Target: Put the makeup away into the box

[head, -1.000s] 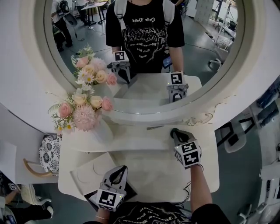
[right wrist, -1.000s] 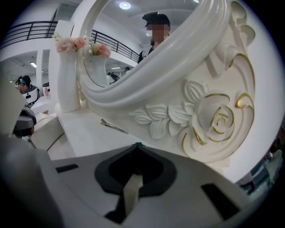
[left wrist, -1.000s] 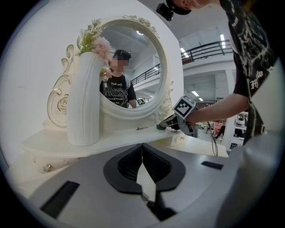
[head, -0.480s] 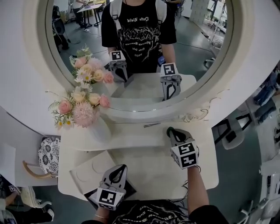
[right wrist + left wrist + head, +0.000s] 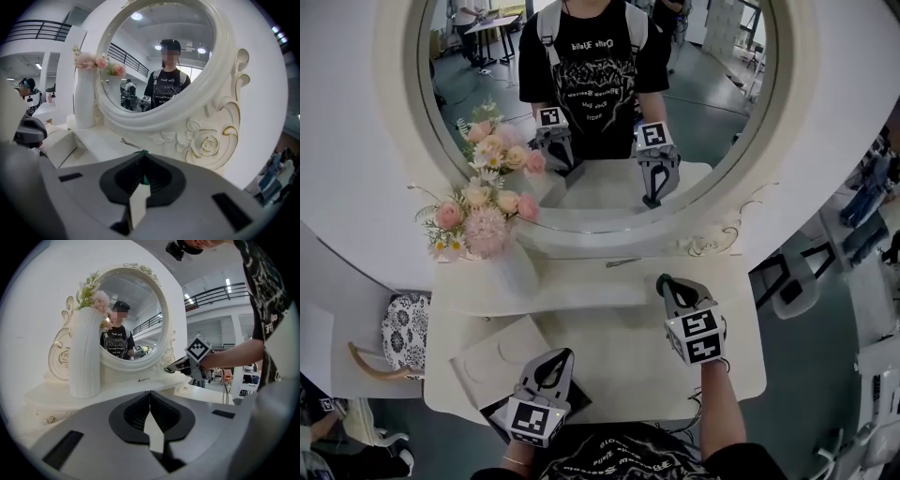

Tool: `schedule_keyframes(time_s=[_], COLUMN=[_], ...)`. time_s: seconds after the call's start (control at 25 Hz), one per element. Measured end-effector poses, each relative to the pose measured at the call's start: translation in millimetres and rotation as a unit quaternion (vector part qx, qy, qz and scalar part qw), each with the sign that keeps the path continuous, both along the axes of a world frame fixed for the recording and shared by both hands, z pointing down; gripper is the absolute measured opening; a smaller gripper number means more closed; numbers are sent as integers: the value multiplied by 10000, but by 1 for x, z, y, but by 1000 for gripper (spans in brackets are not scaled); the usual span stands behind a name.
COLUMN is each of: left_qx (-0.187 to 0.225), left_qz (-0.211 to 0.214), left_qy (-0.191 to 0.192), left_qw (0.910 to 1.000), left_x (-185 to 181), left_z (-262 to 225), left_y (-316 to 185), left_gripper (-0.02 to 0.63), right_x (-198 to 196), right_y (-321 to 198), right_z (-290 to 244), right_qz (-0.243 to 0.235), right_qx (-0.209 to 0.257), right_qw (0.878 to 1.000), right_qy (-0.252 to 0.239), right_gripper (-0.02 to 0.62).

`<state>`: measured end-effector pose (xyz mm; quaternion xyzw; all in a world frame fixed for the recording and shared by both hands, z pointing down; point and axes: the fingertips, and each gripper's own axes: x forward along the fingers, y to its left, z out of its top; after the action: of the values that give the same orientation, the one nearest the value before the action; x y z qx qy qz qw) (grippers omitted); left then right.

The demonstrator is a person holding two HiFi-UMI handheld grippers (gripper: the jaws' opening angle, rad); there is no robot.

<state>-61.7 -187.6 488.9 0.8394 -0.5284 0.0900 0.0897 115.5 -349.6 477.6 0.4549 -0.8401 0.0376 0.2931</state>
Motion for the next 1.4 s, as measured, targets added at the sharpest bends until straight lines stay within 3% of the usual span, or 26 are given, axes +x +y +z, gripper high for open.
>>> schedule_keyframes(time_s=[0.76, 1.4], left_qx=[206, 352], left_qz=[-243, -495], left_qy=[-101, -240], left_qw=[9994, 9979], left_x=[2, -6], left_z=[-13, -23], left_y=[35, 67], left_gripper=[15, 15], right_x=[1, -32], right_y=[55, 100], right_z=[-12, -7], right_qz=[-232, -746], right_qx=[165, 93], right_qw=[9996, 9970], right_qy=[-70, -202], right_gripper=[9, 9])
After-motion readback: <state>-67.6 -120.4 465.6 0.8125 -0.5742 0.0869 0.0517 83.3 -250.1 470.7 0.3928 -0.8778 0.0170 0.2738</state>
